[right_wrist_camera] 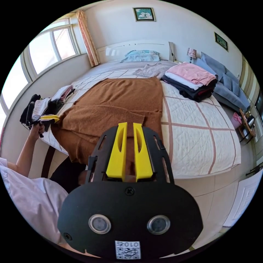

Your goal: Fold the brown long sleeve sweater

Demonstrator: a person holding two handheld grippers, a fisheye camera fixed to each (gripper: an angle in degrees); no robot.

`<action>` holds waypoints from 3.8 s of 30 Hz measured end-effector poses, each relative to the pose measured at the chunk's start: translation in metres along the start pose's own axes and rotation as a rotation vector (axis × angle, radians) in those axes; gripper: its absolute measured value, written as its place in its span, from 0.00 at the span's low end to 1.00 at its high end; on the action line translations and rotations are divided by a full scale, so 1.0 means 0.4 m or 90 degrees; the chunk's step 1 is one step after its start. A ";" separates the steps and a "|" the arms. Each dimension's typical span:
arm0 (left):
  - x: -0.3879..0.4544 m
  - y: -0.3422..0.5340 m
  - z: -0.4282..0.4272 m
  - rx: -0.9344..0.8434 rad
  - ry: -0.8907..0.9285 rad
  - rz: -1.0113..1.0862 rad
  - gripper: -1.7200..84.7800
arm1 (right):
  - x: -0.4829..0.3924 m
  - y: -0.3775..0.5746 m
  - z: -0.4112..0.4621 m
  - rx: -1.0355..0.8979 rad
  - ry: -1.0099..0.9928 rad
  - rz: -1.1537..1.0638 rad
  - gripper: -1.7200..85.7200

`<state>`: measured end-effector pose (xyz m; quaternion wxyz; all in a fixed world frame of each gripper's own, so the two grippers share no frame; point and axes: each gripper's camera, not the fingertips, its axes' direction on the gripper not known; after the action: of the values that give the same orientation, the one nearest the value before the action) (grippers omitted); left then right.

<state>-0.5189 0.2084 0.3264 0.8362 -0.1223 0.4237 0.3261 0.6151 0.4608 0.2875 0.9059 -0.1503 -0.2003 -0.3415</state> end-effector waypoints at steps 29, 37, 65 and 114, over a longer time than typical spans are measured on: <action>-0.185 -0.211 -0.030 0.090 -0.052 -0.116 0.12 | 0.359 -1.066 0.626 -0.193 0.087 0.022 0.14; -0.188 -0.270 0.017 0.142 0.013 -0.104 0.12 | 0.186 -1.035 0.513 -0.087 0.050 -0.086 0.05; -0.384 0.052 0.058 0.143 0.468 -0.265 0.22 | -0.110 -0.047 0.010 -0.044 -0.132 -0.366 0.04; -0.167 0.275 -0.010 -0.109 0.378 -0.056 0.07 | 0.115 0.306 -0.115 -0.025 -0.218 -0.242 0.11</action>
<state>-0.6215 0.2604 0.3845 0.6760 -0.3005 0.6145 0.2740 0.7417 0.5048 0.2522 0.7751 -0.1830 -0.3687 -0.4794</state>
